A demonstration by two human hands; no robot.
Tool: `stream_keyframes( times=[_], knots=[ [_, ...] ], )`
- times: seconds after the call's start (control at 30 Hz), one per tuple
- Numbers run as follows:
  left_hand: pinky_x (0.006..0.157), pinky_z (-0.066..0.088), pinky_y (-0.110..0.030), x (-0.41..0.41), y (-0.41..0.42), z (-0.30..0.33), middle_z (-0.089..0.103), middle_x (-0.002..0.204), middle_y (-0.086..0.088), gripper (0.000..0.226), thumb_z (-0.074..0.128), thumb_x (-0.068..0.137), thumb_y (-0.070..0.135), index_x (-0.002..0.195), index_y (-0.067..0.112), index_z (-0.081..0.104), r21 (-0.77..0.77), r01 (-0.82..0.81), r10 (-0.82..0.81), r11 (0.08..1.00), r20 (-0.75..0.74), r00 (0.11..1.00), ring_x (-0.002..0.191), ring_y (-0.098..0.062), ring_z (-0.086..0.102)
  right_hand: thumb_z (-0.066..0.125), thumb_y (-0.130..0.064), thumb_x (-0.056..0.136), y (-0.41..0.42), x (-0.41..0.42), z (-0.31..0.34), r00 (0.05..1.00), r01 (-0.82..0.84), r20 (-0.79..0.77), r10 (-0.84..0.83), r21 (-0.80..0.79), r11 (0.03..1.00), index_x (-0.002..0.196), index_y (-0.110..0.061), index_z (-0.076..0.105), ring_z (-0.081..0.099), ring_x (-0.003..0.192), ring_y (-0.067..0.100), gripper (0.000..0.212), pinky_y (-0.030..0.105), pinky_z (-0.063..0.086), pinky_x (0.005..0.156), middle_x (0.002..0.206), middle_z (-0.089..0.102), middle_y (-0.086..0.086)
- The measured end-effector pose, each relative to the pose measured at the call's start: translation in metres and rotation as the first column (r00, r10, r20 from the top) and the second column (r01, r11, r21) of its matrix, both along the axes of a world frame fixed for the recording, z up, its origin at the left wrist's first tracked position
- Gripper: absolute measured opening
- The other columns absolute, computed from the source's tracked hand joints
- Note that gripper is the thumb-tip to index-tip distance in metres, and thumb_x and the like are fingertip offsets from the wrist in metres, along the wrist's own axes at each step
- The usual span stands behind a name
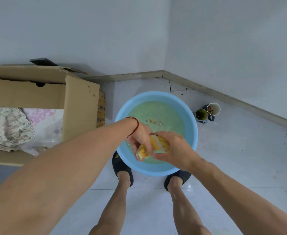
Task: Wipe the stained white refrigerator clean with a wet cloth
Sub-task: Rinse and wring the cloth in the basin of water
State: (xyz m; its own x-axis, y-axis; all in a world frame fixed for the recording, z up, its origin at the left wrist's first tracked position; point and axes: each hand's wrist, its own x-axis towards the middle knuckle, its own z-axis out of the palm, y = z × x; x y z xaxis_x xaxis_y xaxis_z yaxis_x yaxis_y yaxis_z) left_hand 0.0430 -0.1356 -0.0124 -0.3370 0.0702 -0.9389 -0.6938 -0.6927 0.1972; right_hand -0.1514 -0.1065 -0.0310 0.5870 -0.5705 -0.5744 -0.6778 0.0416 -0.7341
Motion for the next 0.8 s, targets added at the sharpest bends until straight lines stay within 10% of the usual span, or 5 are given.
stream_keyframes(
  times=[0.17,0.4,0.53,0.67,0.8],
  knots=[
    [0.070,0.055,-0.034,0.006,0.012,-0.018,0.064,0.088,0.002,0.038,0.068,0.080,-0.003,0.102,0.027,0.067,-0.780,0.302,-0.176,0.548,0.246,0.953,0.084,-0.023,0.065,0.071,-0.052,0.089,-0.004,-0.008,0.024,0.676,0.521,-0.086,-0.732,0.758,0.392,0.131,-0.028,0.065,0.070,0.115,0.023,0.048,0.049,0.056,0.100,0.125,0.073,0.007],
    [0.069,0.052,-0.031,0.017,0.016,-0.001,0.070,0.092,0.000,0.034,0.077,0.074,-0.001,0.102,0.018,0.072,-0.979,0.111,-0.062,0.172,0.102,0.993,0.080,-0.020,0.064,0.079,-0.031,0.087,-0.011,0.013,0.027,0.878,0.278,0.025,-0.478,0.786,0.552,0.116,0.002,0.063,0.070,0.068,0.018,0.048,0.027,0.057,0.061,0.086,0.074,0.011],
    [0.072,0.051,-0.028,0.014,0.016,0.005,0.073,0.087,0.000,0.029,0.087,0.075,0.025,0.099,0.018,0.072,-0.880,0.262,-0.111,0.396,0.237,0.965,0.080,-0.018,0.066,0.081,-0.025,0.081,-0.024,0.020,0.023,0.984,0.065,-0.170,-0.056,0.048,0.997,0.089,-0.017,0.065,0.065,0.062,0.016,0.019,0.027,0.051,0.058,0.071,0.068,-0.002],
    [0.071,0.053,-0.029,0.002,0.010,0.011,0.064,0.080,-0.003,0.029,0.084,0.070,0.010,0.093,0.005,0.067,-0.546,-0.073,0.097,0.835,0.014,0.995,0.074,-0.018,0.062,0.074,-0.020,0.085,-0.023,0.010,0.012,0.963,-0.167,-0.260,0.078,-0.340,0.926,0.104,-0.014,0.060,0.063,0.077,0.033,0.024,0.041,0.052,0.067,0.090,0.057,0.003],
    [0.072,0.059,-0.030,-0.007,-0.001,0.026,0.061,0.084,-0.007,0.025,0.073,0.078,-0.005,0.101,0.004,0.066,-0.256,-0.282,0.253,0.925,-0.139,0.957,0.075,-0.019,0.065,0.078,-0.006,0.079,-0.021,0.002,0.011,0.978,-0.182,-0.180,0.104,-0.502,0.846,0.103,-0.010,0.059,0.057,0.069,0.034,0.031,0.042,0.049,0.057,0.092,0.051,0.005]
  ],
)
